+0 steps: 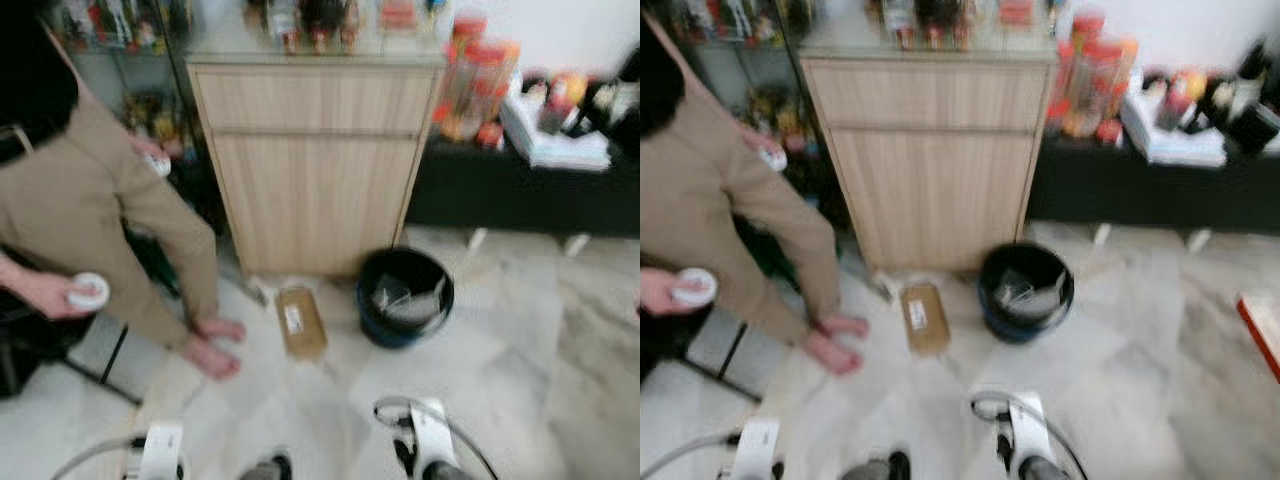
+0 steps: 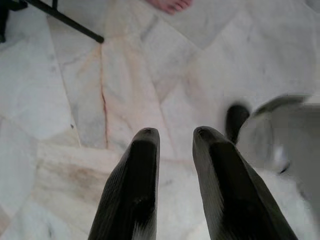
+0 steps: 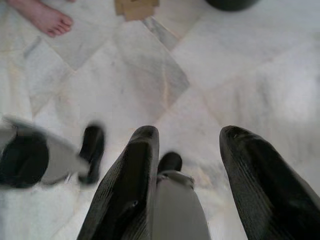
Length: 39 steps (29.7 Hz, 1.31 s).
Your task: Picking trash to rubbish bin
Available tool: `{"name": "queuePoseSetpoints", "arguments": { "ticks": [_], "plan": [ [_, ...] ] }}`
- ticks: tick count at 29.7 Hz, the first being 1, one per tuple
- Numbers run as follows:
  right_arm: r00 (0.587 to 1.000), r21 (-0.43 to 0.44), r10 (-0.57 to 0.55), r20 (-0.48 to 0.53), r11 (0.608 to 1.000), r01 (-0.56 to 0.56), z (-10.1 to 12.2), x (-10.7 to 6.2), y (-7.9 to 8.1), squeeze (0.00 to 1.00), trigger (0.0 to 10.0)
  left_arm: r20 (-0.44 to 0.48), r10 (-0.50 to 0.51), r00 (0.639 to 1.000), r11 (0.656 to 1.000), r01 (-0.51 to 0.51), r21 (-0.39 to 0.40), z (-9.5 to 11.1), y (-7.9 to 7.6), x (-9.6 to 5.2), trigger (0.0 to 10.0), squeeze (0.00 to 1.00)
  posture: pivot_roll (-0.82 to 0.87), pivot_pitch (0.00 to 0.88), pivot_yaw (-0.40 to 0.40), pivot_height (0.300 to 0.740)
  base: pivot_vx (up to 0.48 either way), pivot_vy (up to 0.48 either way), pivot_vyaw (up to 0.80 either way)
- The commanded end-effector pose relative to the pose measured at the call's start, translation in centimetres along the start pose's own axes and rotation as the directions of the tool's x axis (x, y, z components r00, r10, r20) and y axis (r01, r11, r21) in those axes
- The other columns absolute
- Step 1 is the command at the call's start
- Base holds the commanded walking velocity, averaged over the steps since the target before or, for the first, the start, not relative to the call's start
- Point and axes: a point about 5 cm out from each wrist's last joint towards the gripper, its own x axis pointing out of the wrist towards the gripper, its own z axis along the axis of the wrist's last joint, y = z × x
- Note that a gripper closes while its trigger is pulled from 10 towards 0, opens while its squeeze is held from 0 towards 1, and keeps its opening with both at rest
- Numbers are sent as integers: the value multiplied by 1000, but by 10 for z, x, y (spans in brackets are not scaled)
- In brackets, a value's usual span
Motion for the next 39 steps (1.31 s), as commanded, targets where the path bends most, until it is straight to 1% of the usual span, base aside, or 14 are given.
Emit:
{"name": "queuePoseSetpoints", "arguments": {
  "ticks": [1,11,25,39],
  "plan": [
    [1000,9,1,8,1000,-1,3,1,2,0,10000,-10,10,1000,1000,-10,21,-1,4,0,10000,0,105,136,-35,740,0,0,0],
    [1000,36,2,23,999,-2,5,1,1,0,10000,-8,21,1000,1000,-21,14,1,4,0,10000,0,106,145,-36,740,0,0,0],
    [1000,30,17,16,999,-17,4,1,4,0,10000,-11,22,1000,1000,-22,16,0,4,0,10000,0,105,135,-32,740,0,0,-797],
    [1000,21,23,11,1000,-23,3,1,7,0,10000,-3,22,1000,1000,-22,18,0,6,0,10000,0,111,107,-22,740,0,0,-788]
  ]
}}
